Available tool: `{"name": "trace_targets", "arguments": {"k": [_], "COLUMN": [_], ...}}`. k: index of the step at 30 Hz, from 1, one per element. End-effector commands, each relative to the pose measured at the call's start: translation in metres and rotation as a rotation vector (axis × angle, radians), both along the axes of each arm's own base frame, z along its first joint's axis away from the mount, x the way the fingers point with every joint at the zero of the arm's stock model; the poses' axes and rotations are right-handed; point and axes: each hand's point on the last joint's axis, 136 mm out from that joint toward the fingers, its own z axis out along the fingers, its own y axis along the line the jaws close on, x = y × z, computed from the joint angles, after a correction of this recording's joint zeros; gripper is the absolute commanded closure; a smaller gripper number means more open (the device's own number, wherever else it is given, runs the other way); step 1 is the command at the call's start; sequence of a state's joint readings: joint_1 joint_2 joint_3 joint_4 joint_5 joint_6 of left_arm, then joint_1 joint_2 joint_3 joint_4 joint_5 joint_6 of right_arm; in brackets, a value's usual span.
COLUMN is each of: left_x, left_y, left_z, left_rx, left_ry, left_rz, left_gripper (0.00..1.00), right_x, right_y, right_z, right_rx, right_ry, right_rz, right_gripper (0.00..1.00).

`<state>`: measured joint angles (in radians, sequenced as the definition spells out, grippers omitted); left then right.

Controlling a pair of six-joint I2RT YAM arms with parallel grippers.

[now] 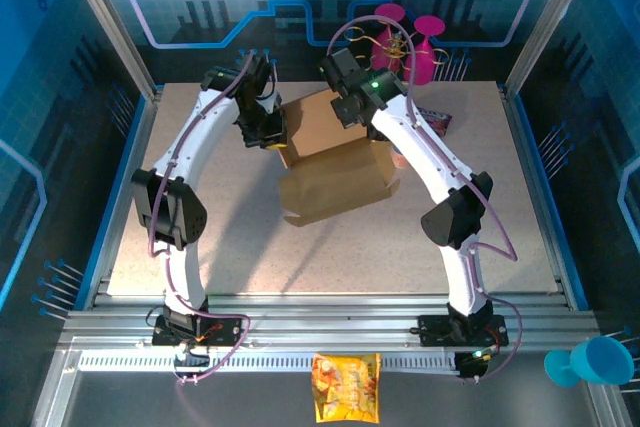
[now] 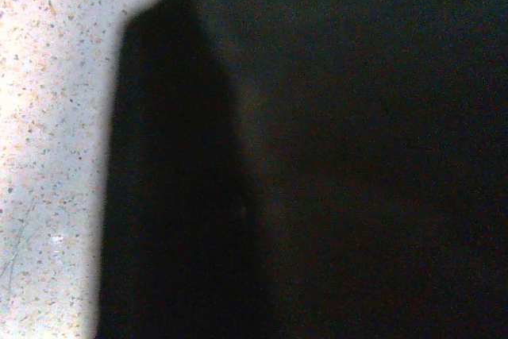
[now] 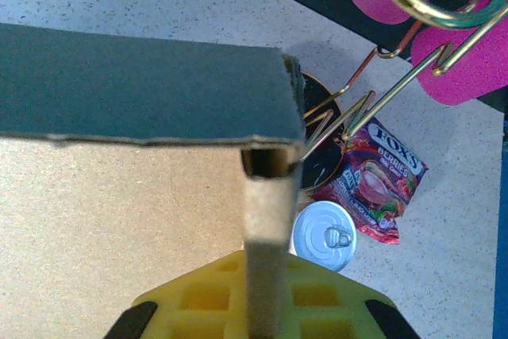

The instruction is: Fold the paper box

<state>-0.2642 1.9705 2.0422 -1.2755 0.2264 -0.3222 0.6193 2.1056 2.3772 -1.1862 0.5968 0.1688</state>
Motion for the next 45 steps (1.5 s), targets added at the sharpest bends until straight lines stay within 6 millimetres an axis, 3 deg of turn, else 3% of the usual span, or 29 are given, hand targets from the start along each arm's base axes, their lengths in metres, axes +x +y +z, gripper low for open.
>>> {"name": "trace_targets", "arguments": {"k": [1,17,22,31,42,45], "left_x": [-0.004,-0.008,-0.008,-0.009,-0.013,-0.012], "left_y": [-0.008,-0.013,-0.014,-0.013,-0.004,-0.002], "left_z": [0.022,0.028,0.028,0.026,0.016,0.016], "left_rx": [-0.056,-0.094,-0.097,-0.088,-0.033,-0.026], "left_ry": [-0.014,-0.004,-0.002,0.008,0.052,0.052], "left_rz": [-0.003,-0.014,-0.015,-0.013,0.012,0.023], "left_gripper": [1.00,1.00,1.00,1.00,1.00,1.00], "right_x": [-0.009,-0.002,0.002,0.007,0.003,0.000], "right_y": [-0.006,-0.004,-0.007,-0.026,-0.052,-0.050], "right_z": [-0.006,-0.018,-0.015,-0.016,-0.006,-0.007], "right_rx": [0.018,0.121,0.117,-0.017,-0.141,-0.139], "right_ry": [0.062,0.134,0.116,0.084,0.034,0.041], "right_rz": [0.012,0.024,0.019,-0.075,-0.185,-0.179], "right_gripper": [0.96,0.81,0.84,1.00,1.00,1.00]}}
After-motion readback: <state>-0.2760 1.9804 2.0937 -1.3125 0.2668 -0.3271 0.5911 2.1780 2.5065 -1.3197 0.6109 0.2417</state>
